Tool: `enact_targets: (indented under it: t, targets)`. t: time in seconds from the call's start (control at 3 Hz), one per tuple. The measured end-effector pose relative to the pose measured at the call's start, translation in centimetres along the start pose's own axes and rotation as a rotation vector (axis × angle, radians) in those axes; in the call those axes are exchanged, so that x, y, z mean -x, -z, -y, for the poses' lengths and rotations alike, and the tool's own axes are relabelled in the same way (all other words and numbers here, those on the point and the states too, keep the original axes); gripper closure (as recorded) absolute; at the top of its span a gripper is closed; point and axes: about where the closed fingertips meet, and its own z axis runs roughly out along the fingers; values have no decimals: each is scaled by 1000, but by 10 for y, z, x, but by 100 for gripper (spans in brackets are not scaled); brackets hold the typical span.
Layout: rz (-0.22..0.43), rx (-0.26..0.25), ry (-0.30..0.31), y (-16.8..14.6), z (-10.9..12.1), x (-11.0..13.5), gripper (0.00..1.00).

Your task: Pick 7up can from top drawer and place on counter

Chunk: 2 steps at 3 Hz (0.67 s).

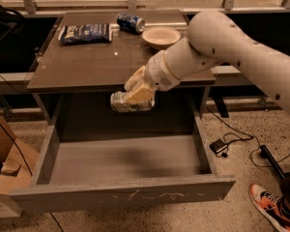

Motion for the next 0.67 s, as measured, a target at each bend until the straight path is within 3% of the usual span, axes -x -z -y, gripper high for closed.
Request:
enact_targets:
  t: [0.33, 0.67]
  targets:
    - [80, -80, 140, 61, 25, 49, 100]
    - [96, -161, 207, 92, 47, 76, 100]
